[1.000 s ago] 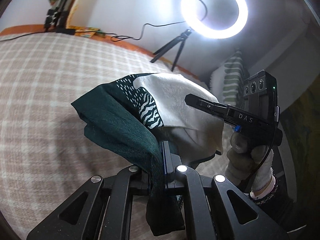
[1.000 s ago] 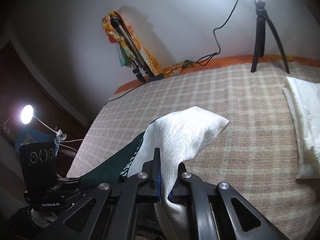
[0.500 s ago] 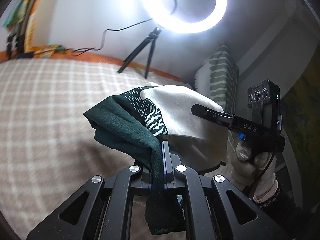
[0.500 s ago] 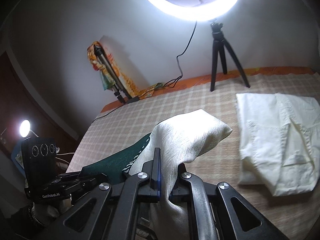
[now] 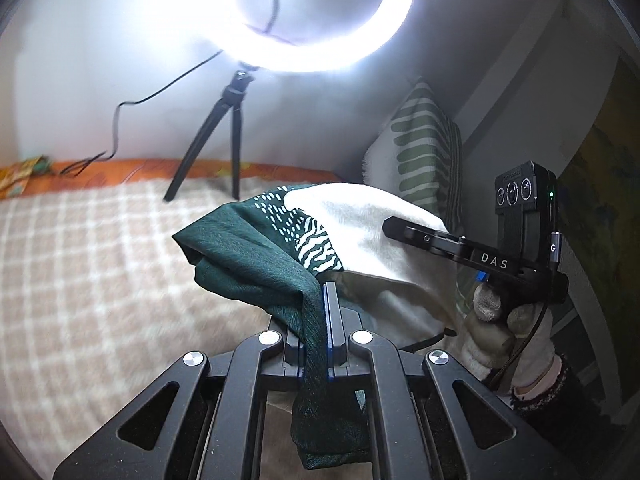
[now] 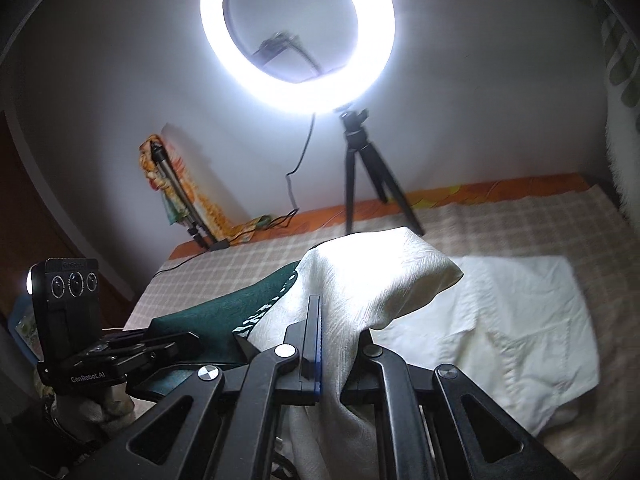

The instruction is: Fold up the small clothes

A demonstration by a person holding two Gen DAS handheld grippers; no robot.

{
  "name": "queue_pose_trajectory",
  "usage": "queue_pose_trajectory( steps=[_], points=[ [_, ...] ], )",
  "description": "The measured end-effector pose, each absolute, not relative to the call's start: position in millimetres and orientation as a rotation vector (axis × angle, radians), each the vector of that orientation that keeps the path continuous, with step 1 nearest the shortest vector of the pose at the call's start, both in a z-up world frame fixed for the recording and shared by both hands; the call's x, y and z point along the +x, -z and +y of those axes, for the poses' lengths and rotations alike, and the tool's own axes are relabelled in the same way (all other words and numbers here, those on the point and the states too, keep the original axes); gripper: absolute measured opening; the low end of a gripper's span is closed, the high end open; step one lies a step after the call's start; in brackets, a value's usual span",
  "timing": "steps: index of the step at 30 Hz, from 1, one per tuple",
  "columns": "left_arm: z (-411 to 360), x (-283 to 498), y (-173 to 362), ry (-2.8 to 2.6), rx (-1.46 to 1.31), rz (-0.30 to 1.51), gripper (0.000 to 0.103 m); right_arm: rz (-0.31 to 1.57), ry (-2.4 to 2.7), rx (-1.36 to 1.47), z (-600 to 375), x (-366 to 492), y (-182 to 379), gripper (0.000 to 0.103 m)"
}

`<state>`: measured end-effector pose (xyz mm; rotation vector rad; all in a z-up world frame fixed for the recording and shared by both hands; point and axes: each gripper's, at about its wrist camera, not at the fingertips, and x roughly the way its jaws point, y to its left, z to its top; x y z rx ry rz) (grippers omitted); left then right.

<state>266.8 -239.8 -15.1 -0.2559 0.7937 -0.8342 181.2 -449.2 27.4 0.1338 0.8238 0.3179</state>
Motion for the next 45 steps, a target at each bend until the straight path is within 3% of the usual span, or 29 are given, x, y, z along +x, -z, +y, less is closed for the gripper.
queue_pose_trajectory(
  steps=[9,19,23,24,27,37,45],
  points=[
    [-303.2,288.7,18.9,0.863,-0.181,0.755,0.005,0.828,-0.254,0.084,-513.7,212.2,-28.9,0.002],
    [-348.9,286.6,70.7,0.883,-0.096,0.878,0.005,0.953,-0.227,0.063,-567.9,236.7,15.6,0.003],
    [-344.7,280.7,85.6,0.848,-0.063,0.942,0.010,1.020,-0.110,0.029,-590.2,240.6,34.1,0.014],
    [-342.5,279.0,87.7,0.838,-0.054,0.954,0.013,1.035,-0.056,0.001,-594.8,240.9,37.5,0.021],
    [-334.6,273.3,89.8,0.806,-0.022,0.980,0.028,1.047,0.041,-0.032,-604.6,237.0,39.2,0.028],
    [-330.7,258.0,56.7,0.770,0.014,0.817,0.028,0.874,0.085,-0.092,-587.7,232.1,9.9,0.030],
    [-356.8,273.1,86.5,0.793,0.020,0.930,0.029,0.910,-0.013,0.045,-569.3,269.1,38.5,0.034]
  ],
)
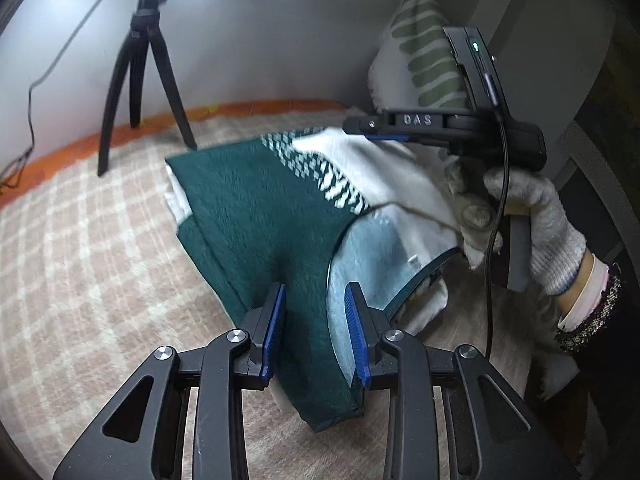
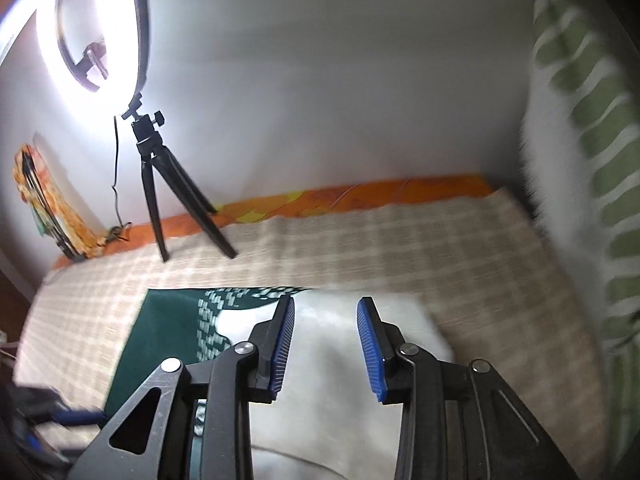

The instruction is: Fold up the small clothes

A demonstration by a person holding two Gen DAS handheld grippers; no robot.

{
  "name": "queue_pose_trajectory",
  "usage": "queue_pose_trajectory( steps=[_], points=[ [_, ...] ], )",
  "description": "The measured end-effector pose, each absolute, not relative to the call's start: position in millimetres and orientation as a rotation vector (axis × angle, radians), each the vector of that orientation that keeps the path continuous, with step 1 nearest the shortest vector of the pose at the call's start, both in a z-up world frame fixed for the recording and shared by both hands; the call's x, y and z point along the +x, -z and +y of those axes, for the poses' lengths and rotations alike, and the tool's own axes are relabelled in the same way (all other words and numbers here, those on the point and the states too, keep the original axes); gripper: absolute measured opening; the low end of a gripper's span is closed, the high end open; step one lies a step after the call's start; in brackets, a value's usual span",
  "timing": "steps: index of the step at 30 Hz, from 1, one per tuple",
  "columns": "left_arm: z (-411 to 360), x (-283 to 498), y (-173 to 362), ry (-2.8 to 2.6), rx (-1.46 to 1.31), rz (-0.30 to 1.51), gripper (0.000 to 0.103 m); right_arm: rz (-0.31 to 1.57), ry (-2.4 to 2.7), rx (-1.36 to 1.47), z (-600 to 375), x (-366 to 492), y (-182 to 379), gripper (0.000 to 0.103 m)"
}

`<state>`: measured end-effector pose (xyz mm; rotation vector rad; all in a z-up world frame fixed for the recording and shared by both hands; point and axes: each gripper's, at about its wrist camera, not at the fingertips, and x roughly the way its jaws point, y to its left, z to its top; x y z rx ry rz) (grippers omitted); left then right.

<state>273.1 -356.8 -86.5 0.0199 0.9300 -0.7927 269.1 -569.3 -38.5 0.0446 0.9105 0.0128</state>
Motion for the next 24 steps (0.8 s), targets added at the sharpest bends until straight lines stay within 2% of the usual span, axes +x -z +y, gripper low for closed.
queue_pose_trajectory(
  steps=[7,14,19,20,22,24],
  points=[
    [-355.9,264.3,117.6,0.786,0.065,0.991,0.029,1.023,0.003,-0.007,-569.7,262.1,89.1,0.034],
    [-349.5,260.1,100.5,0.770,0.058,0.974,0.029,0.969,0.044,0.027,-575.8,250.4,68.0,0.035],
    [-336.5,252.5,80.2,0.756,0.046,0.945,0.029,0.910,0.055,0.078,-574.1,229.4,47.5,0.042],
    [-334.6,251.2,76.7,0.752,0.050,0.942,0.030,0.902,0.056,0.085,-572.9,223.8,44.0,0.043],
    [-330.1,243.4,68.8,0.736,0.065,0.922,0.043,0.888,0.060,0.093,-569.8,216.0,38.5,0.044],
    [-325.9,236.6,60.2,0.720,0.077,0.892,0.047,0.871,0.063,0.103,-564.7,204.8,32.7,0.046]
  ],
)
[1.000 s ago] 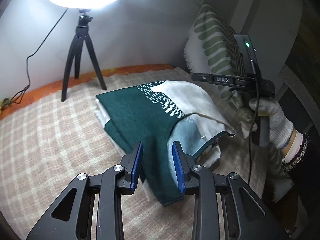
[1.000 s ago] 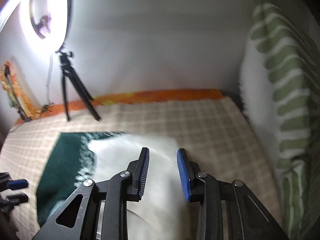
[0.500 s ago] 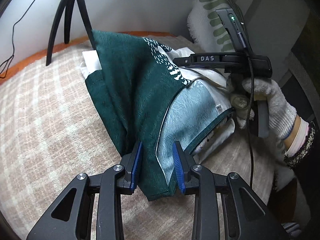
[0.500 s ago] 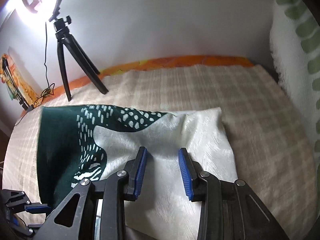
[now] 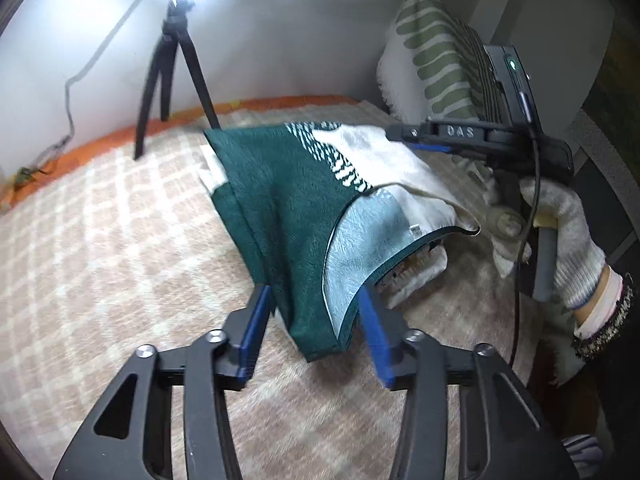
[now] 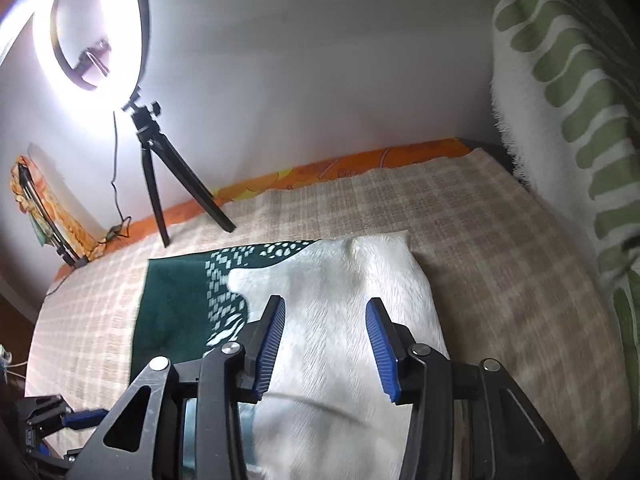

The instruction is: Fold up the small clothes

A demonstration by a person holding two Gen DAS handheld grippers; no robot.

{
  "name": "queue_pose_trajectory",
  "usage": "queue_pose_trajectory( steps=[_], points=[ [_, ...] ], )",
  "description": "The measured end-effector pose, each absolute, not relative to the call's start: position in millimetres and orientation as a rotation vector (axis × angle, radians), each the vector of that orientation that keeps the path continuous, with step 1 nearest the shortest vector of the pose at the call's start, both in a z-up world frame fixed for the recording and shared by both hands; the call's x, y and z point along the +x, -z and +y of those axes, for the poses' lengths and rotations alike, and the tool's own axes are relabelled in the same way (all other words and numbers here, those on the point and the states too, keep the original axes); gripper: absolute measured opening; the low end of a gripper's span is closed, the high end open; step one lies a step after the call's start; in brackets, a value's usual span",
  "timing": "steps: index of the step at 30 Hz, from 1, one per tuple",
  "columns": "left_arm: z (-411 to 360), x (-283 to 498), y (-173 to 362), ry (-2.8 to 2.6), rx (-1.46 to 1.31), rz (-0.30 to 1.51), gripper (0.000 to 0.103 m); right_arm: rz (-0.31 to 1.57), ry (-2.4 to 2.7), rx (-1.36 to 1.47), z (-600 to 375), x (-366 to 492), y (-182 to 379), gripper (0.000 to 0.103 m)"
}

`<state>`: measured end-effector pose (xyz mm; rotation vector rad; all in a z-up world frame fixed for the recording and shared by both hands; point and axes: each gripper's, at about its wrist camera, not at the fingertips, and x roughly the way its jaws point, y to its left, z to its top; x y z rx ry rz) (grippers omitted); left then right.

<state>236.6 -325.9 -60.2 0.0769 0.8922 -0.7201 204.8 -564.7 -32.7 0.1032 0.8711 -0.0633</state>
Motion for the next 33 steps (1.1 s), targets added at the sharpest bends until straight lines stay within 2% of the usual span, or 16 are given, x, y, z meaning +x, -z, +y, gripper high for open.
queue_pose_trajectory(
  steps=[2,5,7,9,13,16,27,33],
  points=[
    [-318.4,225.7,50.0,0.706,0.078,0.858,0.049,0.860,0.064,0.112,-559.5,195.7,27.9,0.048],
    [-307.8,214.3,37.8,0.703,0.066,0.829,0.059,0.843,0.066,0.096,-546.2,180.2,20.0,0.053],
    [-302.2,202.7,30.1,0.696,0.073,0.800,0.064,0.825,0.074,0.084,-538.5,167.4,14.0,0.064],
    [-298.4,192.0,24.4,0.690,0.081,0.774,0.070,0.801,0.074,0.079,-529.4,153.3,8.0,0.070],
    [-290.6,169.1,15.3,0.682,0.099,0.728,0.080,0.776,0.079,0.065,-514.5,131.1,0.2,0.078],
    [-285.0,154.4,9.3,0.681,0.105,0.704,0.080,0.757,0.089,0.054,-502.5,115.7,-5.4,0.085],
    [-257.4,110.6,-8.1,0.683,0.110,0.637,0.081,0.735,0.097,-0.001,-454.7,67.7,-13.3,0.095],
    [-240.1,92.3,-8.3,0.633,0.127,0.613,0.086,0.708,0.152,0.007,-438.8,42.4,-11.7,0.103]
  ],
)
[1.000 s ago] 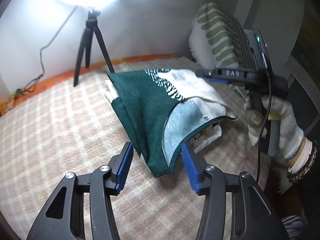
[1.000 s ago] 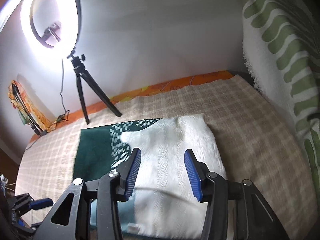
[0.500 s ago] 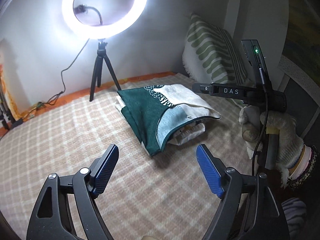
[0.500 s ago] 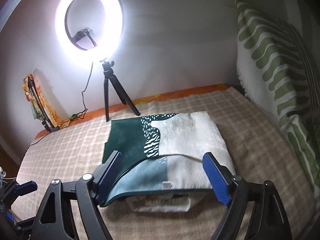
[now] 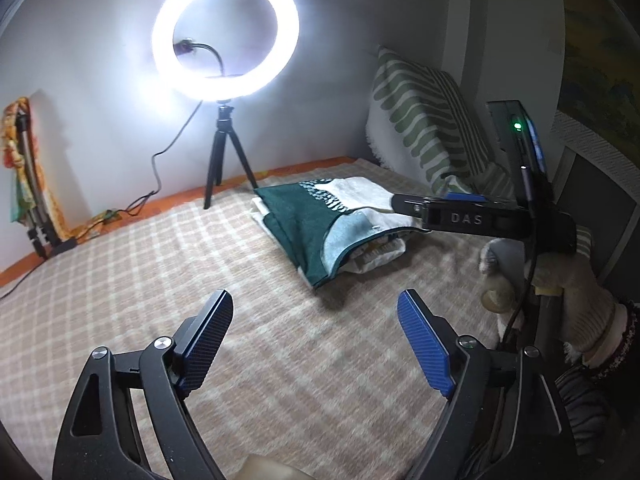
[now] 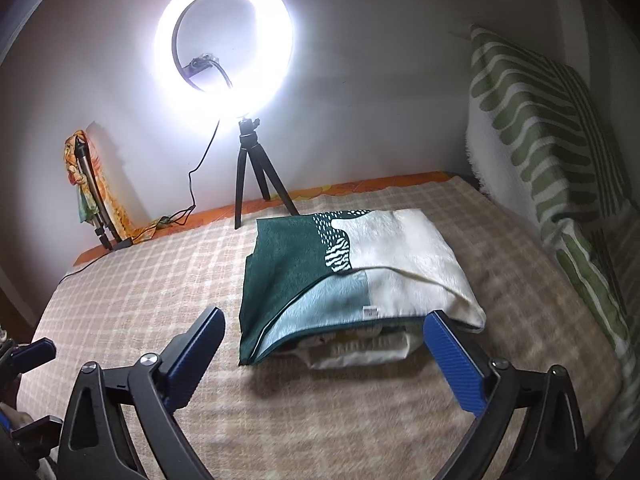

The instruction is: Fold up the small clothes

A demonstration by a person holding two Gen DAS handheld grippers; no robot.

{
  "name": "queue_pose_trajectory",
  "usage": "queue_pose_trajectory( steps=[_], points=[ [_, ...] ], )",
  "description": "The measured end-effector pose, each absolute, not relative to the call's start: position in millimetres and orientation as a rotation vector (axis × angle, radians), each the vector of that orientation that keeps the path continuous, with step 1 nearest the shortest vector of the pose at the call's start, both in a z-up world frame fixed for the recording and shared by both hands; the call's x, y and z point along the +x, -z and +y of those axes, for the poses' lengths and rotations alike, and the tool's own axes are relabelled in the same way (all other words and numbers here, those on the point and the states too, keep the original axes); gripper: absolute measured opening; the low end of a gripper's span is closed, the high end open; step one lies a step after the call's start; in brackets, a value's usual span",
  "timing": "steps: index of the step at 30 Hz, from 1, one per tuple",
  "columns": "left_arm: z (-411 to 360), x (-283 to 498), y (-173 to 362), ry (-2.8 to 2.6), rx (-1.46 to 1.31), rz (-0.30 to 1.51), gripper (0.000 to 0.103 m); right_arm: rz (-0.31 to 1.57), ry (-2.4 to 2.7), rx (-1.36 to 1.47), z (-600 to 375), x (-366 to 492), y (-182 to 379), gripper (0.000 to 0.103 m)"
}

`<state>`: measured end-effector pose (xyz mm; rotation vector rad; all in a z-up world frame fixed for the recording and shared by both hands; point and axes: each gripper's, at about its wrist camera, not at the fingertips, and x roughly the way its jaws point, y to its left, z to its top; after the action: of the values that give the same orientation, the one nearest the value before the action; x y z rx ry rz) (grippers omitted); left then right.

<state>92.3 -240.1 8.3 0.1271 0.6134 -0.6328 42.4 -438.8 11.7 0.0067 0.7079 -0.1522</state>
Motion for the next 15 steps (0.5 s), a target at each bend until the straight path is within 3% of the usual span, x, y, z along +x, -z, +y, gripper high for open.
queue_pose_trajectory(
  steps=[4,15],
  points=[
    [-231.4,81.9,-6.8,0.598,0.155,0.596,0.102,0.691,0.174,-0.002,-430.3,30.5,-10.8,0.103],
    [-214.8,71.8,2.4,0.544,0.150,0.587,0.102,0.610,0.258,-0.042,-408.1,12.4,-4.6,0.103]
  ],
)
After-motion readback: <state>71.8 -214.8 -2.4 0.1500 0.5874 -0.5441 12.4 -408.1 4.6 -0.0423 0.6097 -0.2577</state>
